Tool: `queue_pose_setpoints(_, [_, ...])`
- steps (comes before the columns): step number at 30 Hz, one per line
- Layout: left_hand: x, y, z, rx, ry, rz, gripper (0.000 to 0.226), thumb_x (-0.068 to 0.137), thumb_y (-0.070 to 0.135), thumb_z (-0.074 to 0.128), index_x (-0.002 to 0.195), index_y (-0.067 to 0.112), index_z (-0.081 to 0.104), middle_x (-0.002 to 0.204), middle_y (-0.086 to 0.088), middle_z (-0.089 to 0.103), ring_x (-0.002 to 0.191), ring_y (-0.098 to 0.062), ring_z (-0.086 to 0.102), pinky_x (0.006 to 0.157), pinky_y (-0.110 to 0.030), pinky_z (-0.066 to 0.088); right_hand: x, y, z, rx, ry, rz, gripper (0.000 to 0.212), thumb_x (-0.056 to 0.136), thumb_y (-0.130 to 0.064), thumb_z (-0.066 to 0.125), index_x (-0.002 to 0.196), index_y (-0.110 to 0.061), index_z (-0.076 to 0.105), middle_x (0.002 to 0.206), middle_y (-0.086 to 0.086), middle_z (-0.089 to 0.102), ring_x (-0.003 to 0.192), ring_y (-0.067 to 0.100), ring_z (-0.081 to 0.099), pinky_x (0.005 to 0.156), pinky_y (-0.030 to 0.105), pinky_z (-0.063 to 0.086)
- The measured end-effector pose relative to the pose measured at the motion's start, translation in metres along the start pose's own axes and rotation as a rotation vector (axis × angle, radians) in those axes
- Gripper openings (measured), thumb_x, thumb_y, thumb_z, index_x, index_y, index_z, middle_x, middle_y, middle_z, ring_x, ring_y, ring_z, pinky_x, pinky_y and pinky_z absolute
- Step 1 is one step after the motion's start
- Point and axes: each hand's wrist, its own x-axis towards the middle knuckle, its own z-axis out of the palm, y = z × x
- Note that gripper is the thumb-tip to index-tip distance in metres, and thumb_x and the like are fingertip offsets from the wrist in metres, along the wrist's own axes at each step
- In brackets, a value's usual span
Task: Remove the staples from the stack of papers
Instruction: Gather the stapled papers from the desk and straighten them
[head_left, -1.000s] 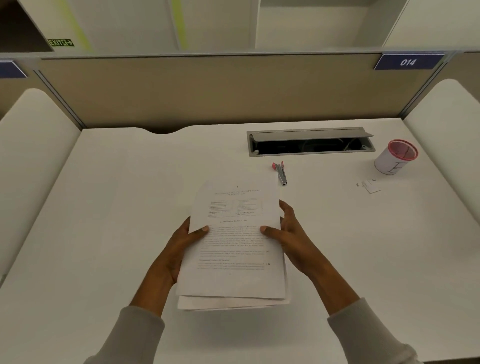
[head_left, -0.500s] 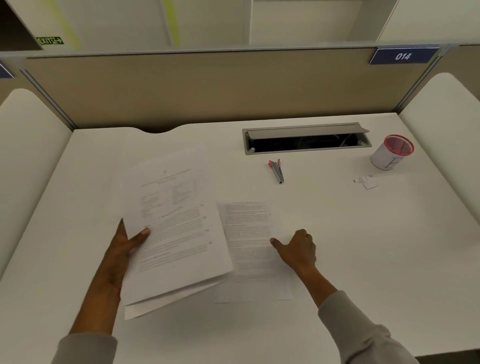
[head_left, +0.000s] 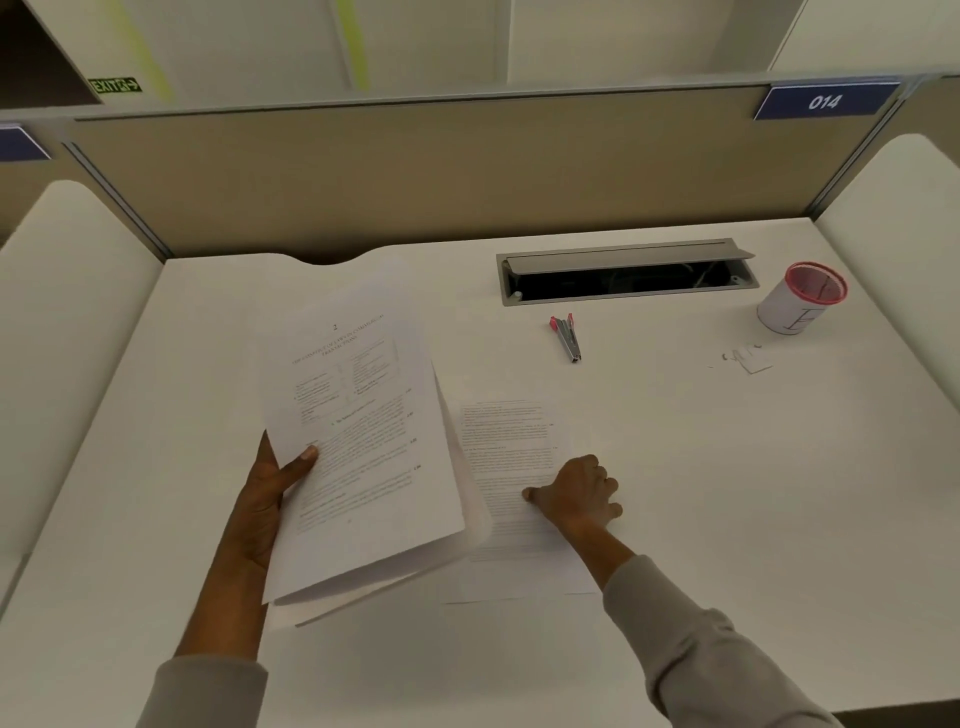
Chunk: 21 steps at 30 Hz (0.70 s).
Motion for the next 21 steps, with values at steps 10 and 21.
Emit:
queue_pose_setpoints(10, [-0.004, -0.017, 0.005, 0.005, -0.063, -0.043, 0.052, 0.096, 0.009, 0.055, 0.144, 0.031, 0.051, 0.140, -0.006, 0.060, 0.129, -0.032, 0.056, 0.105, -0.046, 0.048, -0.003, 0.009, -0.004, 0.315, -0.030, -0.082, 0.061, 0.077, -0.023, 0.081, 0.118, -0.006, 0.040, 0.116, 0.012, 0.060, 0.107, 0.031, 0.060, 0.076, 0.037, 0.052])
queue_pose_setpoints(21, [-0.006, -0.019, 0.050, 0.027, -0.139, -0.059, 0.051, 0.093, 0.003, 0.058, 0.140, 0.019, 0.051, 0.131, -0.003, 0.067, 0.117, -0.021, 0.066, 0.085, -0.024, 0.057, -0.027, 0.009, -0.056, 0.957, -0.362, -0.578, 0.035, 0.096, -0.022, 0.063, 0.129, -0.021, 0.053, 0.123, 0.001, 0.068, 0.104, 0.020, 0.071, 0.082, 0.035, 0.060])
